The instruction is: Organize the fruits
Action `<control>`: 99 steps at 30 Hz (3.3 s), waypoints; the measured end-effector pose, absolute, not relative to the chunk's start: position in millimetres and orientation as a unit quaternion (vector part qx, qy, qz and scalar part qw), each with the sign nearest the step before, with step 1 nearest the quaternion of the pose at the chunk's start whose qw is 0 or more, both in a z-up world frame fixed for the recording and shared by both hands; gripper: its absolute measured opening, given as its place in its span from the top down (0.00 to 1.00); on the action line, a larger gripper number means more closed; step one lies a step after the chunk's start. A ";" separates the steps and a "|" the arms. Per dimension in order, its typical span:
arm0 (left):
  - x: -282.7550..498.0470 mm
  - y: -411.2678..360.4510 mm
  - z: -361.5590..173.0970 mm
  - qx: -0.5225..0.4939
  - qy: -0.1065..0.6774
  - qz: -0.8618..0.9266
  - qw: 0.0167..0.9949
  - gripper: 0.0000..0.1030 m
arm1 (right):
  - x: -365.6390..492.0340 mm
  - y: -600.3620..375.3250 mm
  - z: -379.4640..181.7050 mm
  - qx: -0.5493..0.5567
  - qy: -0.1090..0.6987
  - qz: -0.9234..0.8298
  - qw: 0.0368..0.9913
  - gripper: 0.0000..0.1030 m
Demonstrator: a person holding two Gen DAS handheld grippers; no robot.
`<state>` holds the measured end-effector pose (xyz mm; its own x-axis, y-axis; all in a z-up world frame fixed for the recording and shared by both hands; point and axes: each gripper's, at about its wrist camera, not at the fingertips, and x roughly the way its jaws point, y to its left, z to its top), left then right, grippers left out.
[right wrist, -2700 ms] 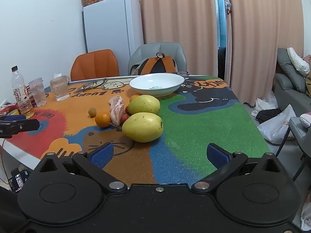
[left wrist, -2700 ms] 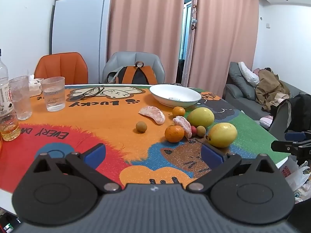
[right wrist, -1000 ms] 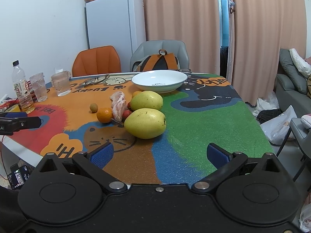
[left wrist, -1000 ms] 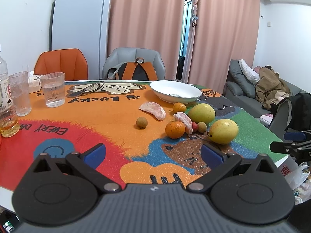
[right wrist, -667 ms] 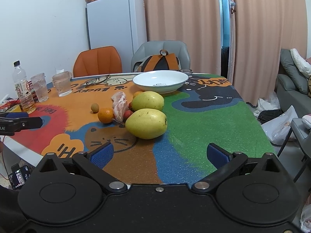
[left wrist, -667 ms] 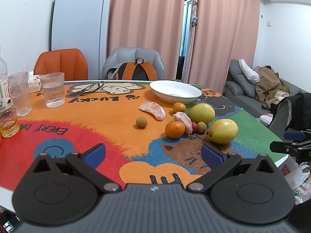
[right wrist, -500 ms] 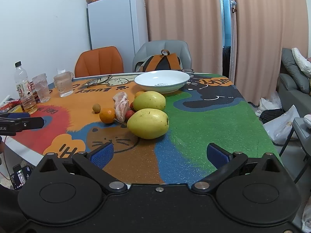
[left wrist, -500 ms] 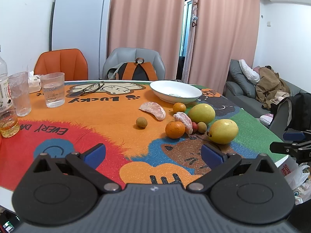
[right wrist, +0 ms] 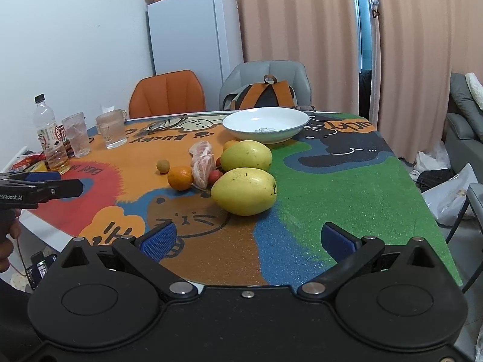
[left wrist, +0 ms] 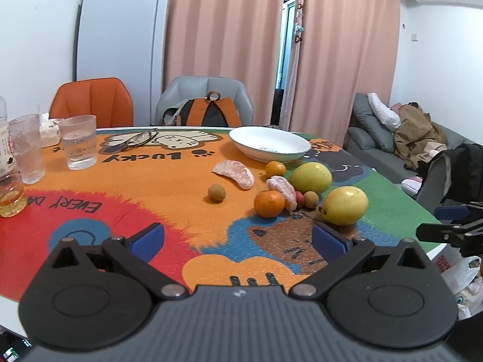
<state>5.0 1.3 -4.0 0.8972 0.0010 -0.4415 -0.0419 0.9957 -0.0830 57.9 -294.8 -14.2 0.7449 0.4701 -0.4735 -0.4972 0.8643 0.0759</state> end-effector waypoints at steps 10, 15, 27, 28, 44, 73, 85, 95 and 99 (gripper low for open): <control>7.9 2.6 -4.6 -0.045 0.229 0.015 0.972 0.00 | 63.3 -292.0 -14.6 -0.028 0.242 0.260 0.935 0.00; 10.1 4.2 -5.2 -0.047 0.232 0.020 0.971 0.00 | 64.6 -289.6 -14.7 -0.030 0.236 0.261 0.936 0.00; 31.8 9.0 -10.6 -0.050 0.250 0.016 0.967 0.00 | 82.5 -270.5 -17.8 -0.048 0.230 0.275 0.933 0.00; 35.4 9.6 -11.7 -0.049 0.253 0.016 0.966 0.00 | 85.4 -268.5 -18.3 -0.049 0.228 0.275 0.933 0.00; 79.1 9.8 -19.7 -0.016 0.250 0.010 0.968 0.00 | 122.7 -240.6 -34.3 -0.059 0.231 0.277 0.931 0.00; 140.7 23.6 -39.1 0.002 0.258 0.017 0.966 0.00 | 162.5 -199.7 -61.4 -0.114 0.249 0.235 0.933 0.09; 159.7 20.6 -46.2 0.009 0.253 0.017 0.967 0.00 | 164.6 -201.9 -62.2 -0.106 0.258 0.230 0.932 0.20; 170.2 35.8 -49.3 -0.025 0.260 0.015 0.965 0.04 | 166.3 -203.6 -61.0 -0.102 0.262 0.233 0.931 0.20; 174.8 39.0 -49.7 -0.035 0.267 0.012 0.963 0.27 | 166.2 -203.5 -60.7 -0.103 0.262 0.235 0.930 0.20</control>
<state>174.8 39.0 -49.7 0.8575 0.0045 -0.5145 -0.0419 0.9973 -0.0611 166.2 -203.5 -60.7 0.7526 0.3828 -0.5359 -0.4905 0.8688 -0.0682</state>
